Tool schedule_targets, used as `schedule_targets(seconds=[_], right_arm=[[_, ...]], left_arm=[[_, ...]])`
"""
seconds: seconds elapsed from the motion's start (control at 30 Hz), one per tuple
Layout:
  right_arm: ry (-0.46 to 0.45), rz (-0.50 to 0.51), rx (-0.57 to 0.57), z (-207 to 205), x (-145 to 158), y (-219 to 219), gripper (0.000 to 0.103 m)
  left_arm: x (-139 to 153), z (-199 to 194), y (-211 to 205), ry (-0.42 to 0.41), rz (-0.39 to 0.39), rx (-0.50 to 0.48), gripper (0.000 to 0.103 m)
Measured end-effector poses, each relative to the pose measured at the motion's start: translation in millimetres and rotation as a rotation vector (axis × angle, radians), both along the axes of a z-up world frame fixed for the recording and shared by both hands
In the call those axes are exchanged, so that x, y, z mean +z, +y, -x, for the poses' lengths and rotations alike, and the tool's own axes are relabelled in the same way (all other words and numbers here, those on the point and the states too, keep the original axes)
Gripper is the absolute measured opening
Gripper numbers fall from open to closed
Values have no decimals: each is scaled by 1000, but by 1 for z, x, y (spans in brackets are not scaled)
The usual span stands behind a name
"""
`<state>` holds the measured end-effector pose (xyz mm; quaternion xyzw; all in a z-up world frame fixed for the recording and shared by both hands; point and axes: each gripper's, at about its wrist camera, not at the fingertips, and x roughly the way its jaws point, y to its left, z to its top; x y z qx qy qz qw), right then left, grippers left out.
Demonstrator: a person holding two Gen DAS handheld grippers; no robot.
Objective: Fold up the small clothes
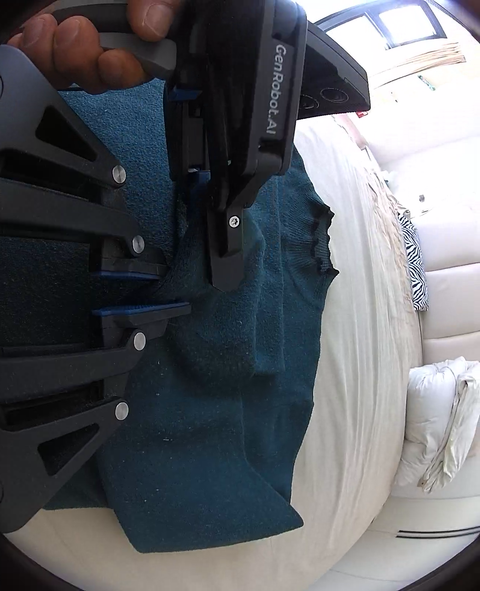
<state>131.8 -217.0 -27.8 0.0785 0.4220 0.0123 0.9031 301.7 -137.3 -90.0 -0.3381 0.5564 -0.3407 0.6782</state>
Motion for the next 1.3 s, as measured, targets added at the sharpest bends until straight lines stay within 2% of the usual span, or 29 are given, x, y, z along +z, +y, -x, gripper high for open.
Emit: schedule_targets(seconds=[0.03, 0.13, 0.17, 0.2, 0.27, 0.33, 0.43, 0.53, 0.6, 0.67, 0.77, 0.97, 1.03, 1.17, 1.23, 1.3], right_arm=[[-1, -11, 3, 2, 1, -2, 13], [-32, -93, 26, 18, 8, -10, 28], [-48, -127, 28, 24, 10, -15, 44], [-68, -160, 17, 34, 12, -21, 64], [-111, -231, -20, 54, 14, -37, 72], [-95, -296, -50, 67, 7, -54, 72], [-4, -392, -131, 76, -19, -80, 72], [-22, -470, -160, 89, -31, -97, 72], [-31, -483, -167, 90, -34, -100, 72], [-30, -477, -173, 87, -39, -100, 72], [-34, -447, -176, 90, -41, -97, 72], [-45, -471, -174, 93, -42, -101, 72], [-49, -478, -174, 94, -43, -103, 72], [-46, -473, -176, 92, -38, -101, 72], [-49, -480, -176, 93, -38, -101, 72], [-51, -497, -178, 93, -38, -103, 72]], left_arm=[[4, 1, 2, -19, -10, -2, 10], [23, 5, 14, -97, -59, -4, 10], [31, 6, 20, -133, -81, 0, 10], [40, 7, 28, -169, -104, 8, 10], [57, 5, 47, -234, -146, 29, 10], [67, 6, 68, -285, -177, 47, 10], [71, 7, 94, -328, -229, 81, 9], [74, 16, 114, -394, -203, 99, 9], [87, 31, 112, -494, -173, 80, 9], [106, 44, 94, -593, -167, 33, 9], [140, 59, 45, -722, -205, -64, 9], [208, 57, -40, -856, -170, -180, 9], [229, 65, -50, -897, -143, -200, 9], [258, 73, -47, -948, -105, -191, 9], [254, 67, -31, -921, -105, -157, 10], [237, 56, -9, -865, -116, -114, 10]])
